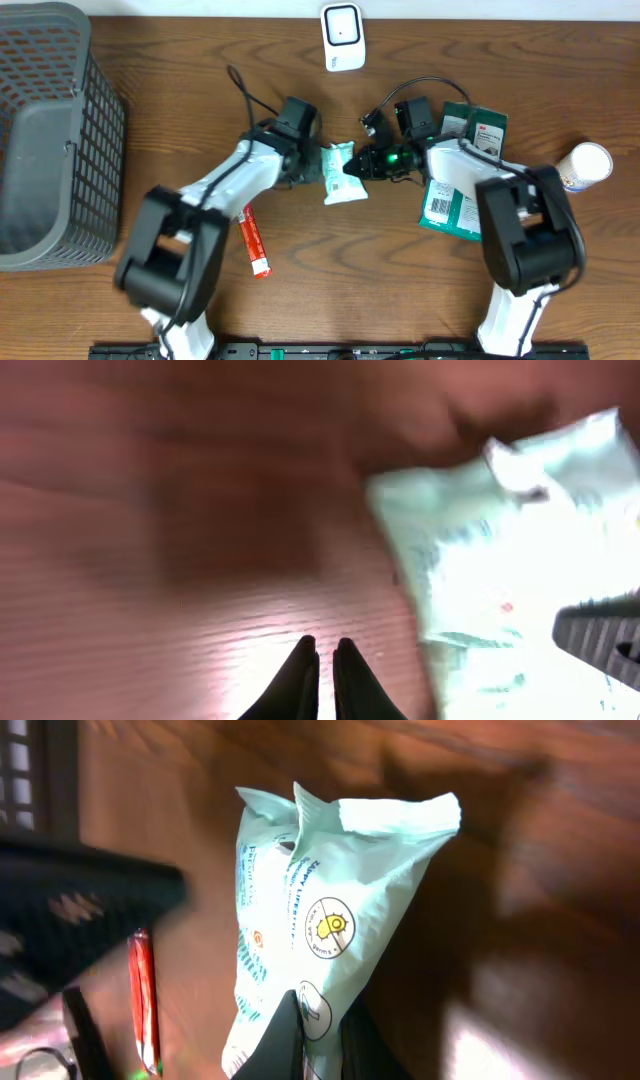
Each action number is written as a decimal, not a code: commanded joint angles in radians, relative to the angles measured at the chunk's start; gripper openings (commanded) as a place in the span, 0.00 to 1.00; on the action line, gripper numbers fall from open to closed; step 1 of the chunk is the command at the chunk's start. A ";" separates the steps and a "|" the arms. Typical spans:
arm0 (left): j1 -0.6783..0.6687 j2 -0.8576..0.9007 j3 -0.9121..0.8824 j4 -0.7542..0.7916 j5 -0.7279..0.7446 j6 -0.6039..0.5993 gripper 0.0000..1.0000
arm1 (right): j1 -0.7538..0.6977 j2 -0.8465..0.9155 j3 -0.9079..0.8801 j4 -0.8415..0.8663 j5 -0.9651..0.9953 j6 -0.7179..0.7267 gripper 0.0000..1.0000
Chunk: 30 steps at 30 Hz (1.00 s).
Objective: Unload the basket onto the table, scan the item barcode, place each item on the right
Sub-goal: 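Grasp the white wipes pack with both grippers and lift it, then raise the wipes pack with the right gripper to the scanner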
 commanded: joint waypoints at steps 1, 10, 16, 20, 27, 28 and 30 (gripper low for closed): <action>0.035 -0.172 -0.001 -0.006 -0.073 0.005 0.11 | -0.009 -0.148 0.002 -0.053 0.094 -0.095 0.01; 0.141 -0.468 -0.001 -0.046 -0.156 0.005 0.15 | 0.032 -0.464 0.032 -0.214 0.402 -0.206 0.01; 0.271 -0.534 -0.001 -0.101 -0.157 0.005 0.17 | 0.051 -0.582 0.192 -0.343 0.500 -0.235 0.01; 0.298 -0.521 -0.001 -0.148 -0.154 0.005 0.47 | 0.082 -0.584 0.302 -0.385 0.568 -0.300 0.01; 0.298 -0.477 -0.001 -0.235 -0.155 0.005 0.81 | 0.195 -0.584 0.401 -0.332 0.807 -0.449 0.01; 0.298 -0.471 -0.001 -0.250 -0.154 0.005 0.82 | 0.222 -0.584 0.401 -0.308 0.864 -0.460 0.01; 0.297 -0.461 -0.001 -0.272 -0.154 0.005 0.82 | 0.259 -0.584 0.401 -0.288 0.924 -0.505 0.01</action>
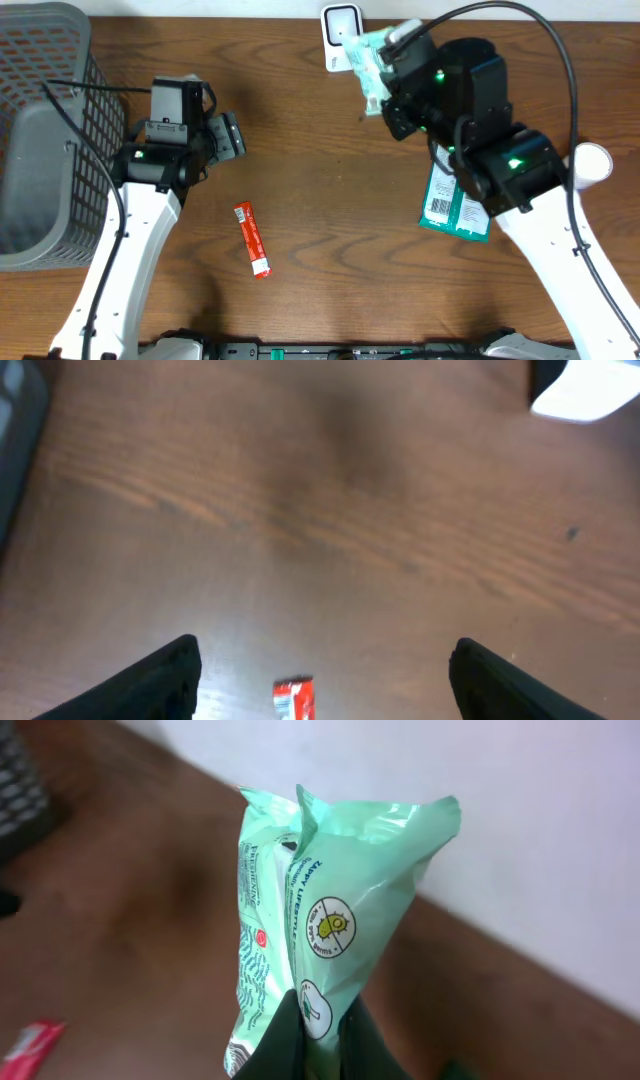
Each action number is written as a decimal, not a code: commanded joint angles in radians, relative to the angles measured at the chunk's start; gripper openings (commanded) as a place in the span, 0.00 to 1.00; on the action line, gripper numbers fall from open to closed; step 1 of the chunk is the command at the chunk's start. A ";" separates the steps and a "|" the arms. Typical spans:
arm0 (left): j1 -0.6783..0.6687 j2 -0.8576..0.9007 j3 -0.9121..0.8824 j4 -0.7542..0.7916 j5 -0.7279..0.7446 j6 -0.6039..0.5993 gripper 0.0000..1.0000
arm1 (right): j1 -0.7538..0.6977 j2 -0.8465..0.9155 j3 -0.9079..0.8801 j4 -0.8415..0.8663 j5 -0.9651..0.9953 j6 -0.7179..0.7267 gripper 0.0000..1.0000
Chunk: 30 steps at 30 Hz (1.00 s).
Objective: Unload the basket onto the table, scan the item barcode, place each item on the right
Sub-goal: 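Raise the wipes pack with the right gripper to the scanner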
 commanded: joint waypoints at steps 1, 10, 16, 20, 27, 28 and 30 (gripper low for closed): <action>0.002 0.022 -0.001 -0.026 -0.010 0.003 0.82 | 0.073 -0.012 0.024 0.030 0.198 -0.129 0.01; 0.002 0.030 -0.001 -0.027 -0.010 0.003 0.83 | 0.156 -0.009 0.024 0.072 0.159 -0.439 0.01; 0.002 0.030 -0.001 -0.027 -0.010 0.003 0.82 | 0.154 0.053 0.024 0.238 0.274 -0.510 0.01; 0.002 0.030 -0.001 -0.027 -0.009 0.003 0.82 | 0.159 0.143 0.048 0.408 0.432 -0.660 0.01; 0.002 0.030 -0.001 -0.027 -0.010 0.003 0.83 | 0.138 0.380 0.315 0.414 0.476 -0.798 0.01; 0.002 0.030 -0.001 -0.027 -0.010 0.003 0.83 | 0.134 0.413 0.347 0.422 0.476 -0.821 0.01; 0.002 0.030 -0.001 -0.027 -0.010 0.003 0.83 | 0.129 0.484 0.399 0.447 0.476 -0.896 0.01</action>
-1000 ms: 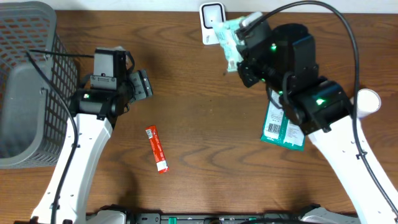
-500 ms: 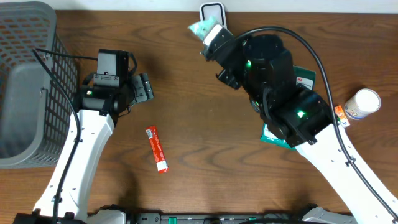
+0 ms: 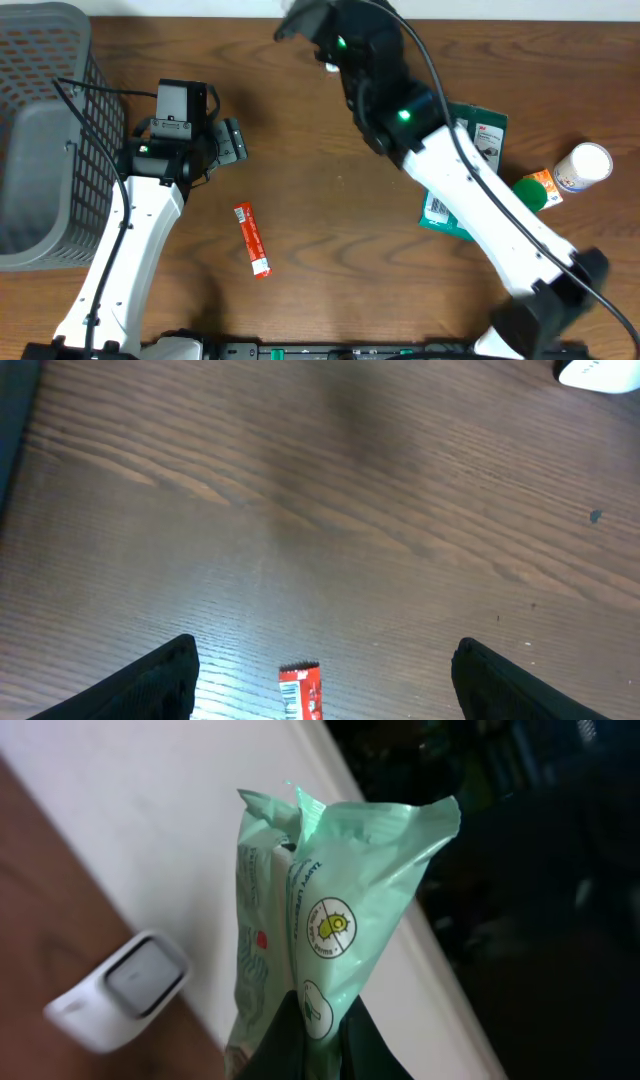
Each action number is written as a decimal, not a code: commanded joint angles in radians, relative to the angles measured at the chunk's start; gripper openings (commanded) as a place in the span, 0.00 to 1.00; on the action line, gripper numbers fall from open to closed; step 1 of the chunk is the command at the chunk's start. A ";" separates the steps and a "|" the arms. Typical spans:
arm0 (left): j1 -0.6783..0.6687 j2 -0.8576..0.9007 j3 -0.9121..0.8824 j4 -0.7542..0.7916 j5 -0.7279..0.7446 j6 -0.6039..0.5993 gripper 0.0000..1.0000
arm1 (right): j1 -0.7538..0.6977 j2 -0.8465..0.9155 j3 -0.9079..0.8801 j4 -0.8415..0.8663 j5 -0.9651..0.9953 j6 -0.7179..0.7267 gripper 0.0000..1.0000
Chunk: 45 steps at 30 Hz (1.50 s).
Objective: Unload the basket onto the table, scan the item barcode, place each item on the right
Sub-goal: 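Raise the wipes pack with the right gripper to the scanner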
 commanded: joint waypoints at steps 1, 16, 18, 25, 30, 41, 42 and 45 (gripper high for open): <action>0.002 0.004 -0.001 -0.003 -0.009 0.003 0.83 | -0.018 0.095 0.101 0.035 0.034 -0.176 0.01; 0.002 0.004 -0.001 -0.003 -0.009 0.003 0.83 | -0.127 0.554 0.114 0.526 -0.073 -0.435 0.01; 0.002 0.004 -0.001 -0.003 -0.009 0.003 0.83 | -0.135 0.599 0.114 0.604 -0.105 -0.435 0.01; 0.002 0.004 -0.001 -0.003 -0.009 0.003 0.83 | -0.138 0.666 0.114 0.631 -0.174 -0.351 0.01; 0.002 0.004 -0.001 -0.003 -0.009 0.003 0.83 | -0.153 0.692 0.114 0.628 -0.180 -0.236 0.01; 0.002 0.004 -0.001 -0.004 -0.009 0.003 0.83 | -0.183 0.692 0.114 0.609 -0.150 -0.162 0.01; 0.002 0.004 -0.001 -0.003 -0.009 0.003 0.83 | -0.183 0.692 0.114 0.609 -0.150 -0.171 0.01; 0.002 0.004 -0.001 -0.003 -0.009 0.003 0.83 | -0.177 0.692 0.114 0.609 -0.142 -0.246 0.01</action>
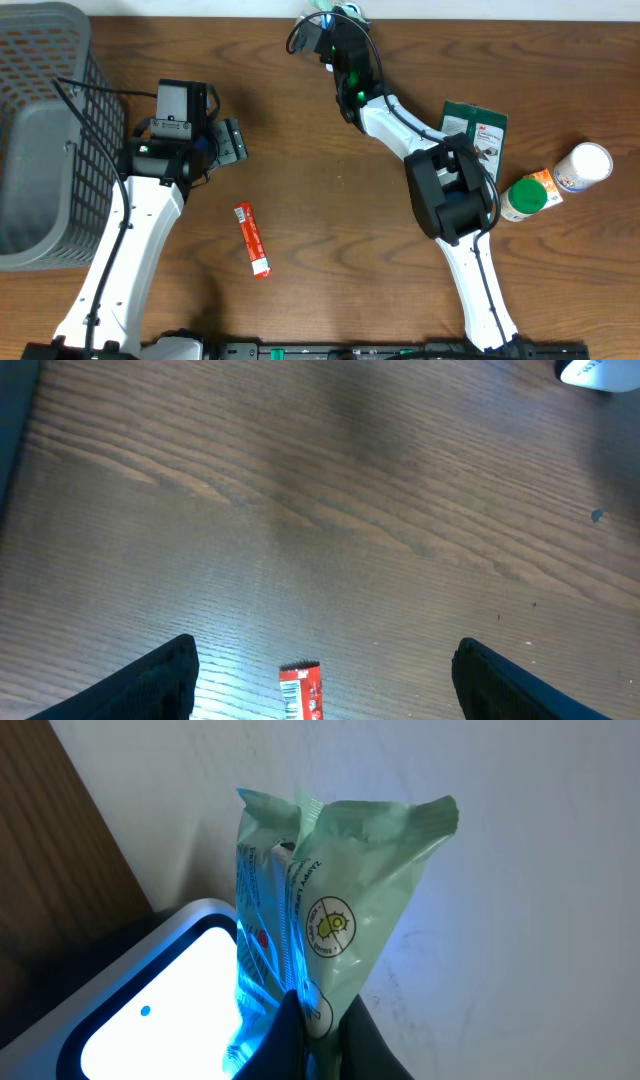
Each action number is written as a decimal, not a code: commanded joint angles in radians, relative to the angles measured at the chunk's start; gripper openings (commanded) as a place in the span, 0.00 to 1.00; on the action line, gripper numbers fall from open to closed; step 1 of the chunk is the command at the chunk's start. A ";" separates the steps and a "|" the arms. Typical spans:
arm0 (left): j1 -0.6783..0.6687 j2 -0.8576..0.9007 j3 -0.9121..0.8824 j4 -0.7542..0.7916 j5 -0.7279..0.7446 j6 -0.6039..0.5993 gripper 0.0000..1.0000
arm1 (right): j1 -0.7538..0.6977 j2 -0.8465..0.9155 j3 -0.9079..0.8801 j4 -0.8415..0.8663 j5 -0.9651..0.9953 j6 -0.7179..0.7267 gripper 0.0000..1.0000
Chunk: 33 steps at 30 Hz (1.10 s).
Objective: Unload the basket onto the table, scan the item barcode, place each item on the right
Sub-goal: 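Raise the wipes pack with the right gripper to the scanner, then carry the wipes pack right and drop it on the 3M packet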
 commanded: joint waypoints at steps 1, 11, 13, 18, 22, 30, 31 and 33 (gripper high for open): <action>0.002 0.004 -0.001 0.000 -0.009 0.003 0.83 | 0.007 0.001 0.016 0.004 0.017 -0.062 0.01; 0.002 0.004 -0.001 0.000 -0.009 0.003 0.83 | 0.039 0.001 0.016 0.127 0.132 -0.138 0.01; 0.002 0.004 -0.001 0.000 -0.009 0.003 0.83 | 0.049 -0.002 0.016 0.132 0.166 -0.063 0.01; 0.002 0.004 -0.001 0.000 -0.009 0.003 0.83 | 0.068 -0.053 0.016 0.138 0.272 0.156 0.01; 0.002 0.004 -0.001 0.000 -0.009 0.003 0.83 | 0.068 -0.181 0.016 0.004 0.338 0.304 0.01; 0.002 0.004 -0.001 0.000 -0.009 0.003 0.83 | 0.039 -0.542 0.016 -0.803 0.192 0.808 0.01; 0.002 0.004 -0.001 0.000 -0.009 0.003 0.83 | 0.027 -0.596 0.016 -0.913 0.125 0.864 0.01; 0.002 0.004 -0.001 0.000 -0.009 0.003 0.83 | -0.005 -0.683 0.016 -1.095 -0.012 0.935 0.01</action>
